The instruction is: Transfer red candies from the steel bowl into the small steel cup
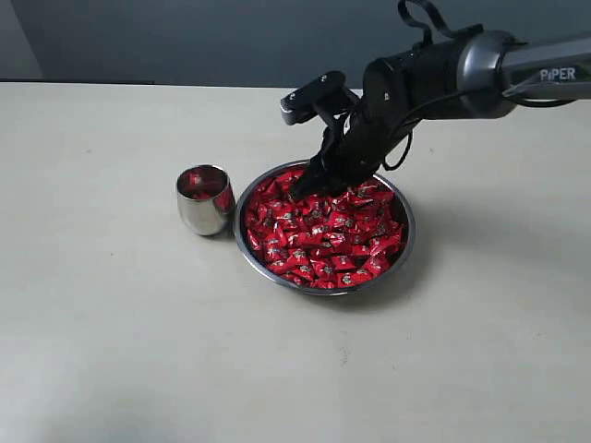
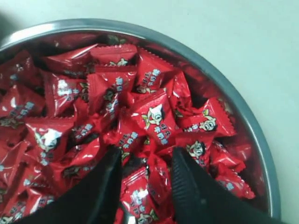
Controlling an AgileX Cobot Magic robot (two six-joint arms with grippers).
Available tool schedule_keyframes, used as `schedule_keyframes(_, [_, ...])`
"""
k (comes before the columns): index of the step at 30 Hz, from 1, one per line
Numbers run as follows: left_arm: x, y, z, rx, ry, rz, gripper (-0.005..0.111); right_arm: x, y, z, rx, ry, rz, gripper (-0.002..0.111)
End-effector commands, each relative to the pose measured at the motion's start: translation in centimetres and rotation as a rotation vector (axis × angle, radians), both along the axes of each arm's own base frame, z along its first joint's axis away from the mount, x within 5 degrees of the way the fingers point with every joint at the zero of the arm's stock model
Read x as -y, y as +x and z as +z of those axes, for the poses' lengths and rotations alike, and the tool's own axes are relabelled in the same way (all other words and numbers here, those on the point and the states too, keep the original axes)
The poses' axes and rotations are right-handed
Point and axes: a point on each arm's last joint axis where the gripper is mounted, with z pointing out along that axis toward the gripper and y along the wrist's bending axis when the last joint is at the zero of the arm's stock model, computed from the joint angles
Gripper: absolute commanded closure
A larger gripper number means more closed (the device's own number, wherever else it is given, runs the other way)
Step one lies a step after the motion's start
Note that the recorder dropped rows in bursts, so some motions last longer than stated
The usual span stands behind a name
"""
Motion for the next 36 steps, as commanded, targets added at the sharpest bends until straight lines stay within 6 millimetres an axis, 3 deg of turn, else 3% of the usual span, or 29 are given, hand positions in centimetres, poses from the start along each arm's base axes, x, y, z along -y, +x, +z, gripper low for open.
schedule_keyframes(1, [0.0, 0.0, 0.3, 0.018, 0.001, -0.005, 0.106, -0.1, 0.5, -0.6, 0.008, 0.006, -0.006, 0.067])
schedule_keyframes(4, [0.0, 0.0, 0.3, 0.018, 0.001, -0.005, 0.106, -0.4, 0.8, -0.7, 0.01, 0.005, -0.004, 0.06])
schedule_keyframes(14, [0.0, 0.0, 0.3, 0.018, 0.001, -0.005, 0.106, -1.0, 1.8, -2.2, 0.011, -0.022, 0.014, 0.061])
schedule_keyframes(17, [0.0, 0.0, 0.3, 0.018, 0.001, -0.005, 0.106, -1.1, 2.1, -2.6, 0.03, -0.027, 0.024, 0.069])
schedule_keyframes(24, [0.0, 0.0, 0.3, 0.018, 0.001, -0.005, 0.106, -1.1, 2.2, -2.4, 0.051, -0.03, 0.033, 0.109])
schedule_keyframes(36, [0.0, 0.0, 0.3, 0.018, 0.001, -0.005, 0.106, -0.7, 1.5, 2.4, 0.085, 0.021, 0.016, 0.109])
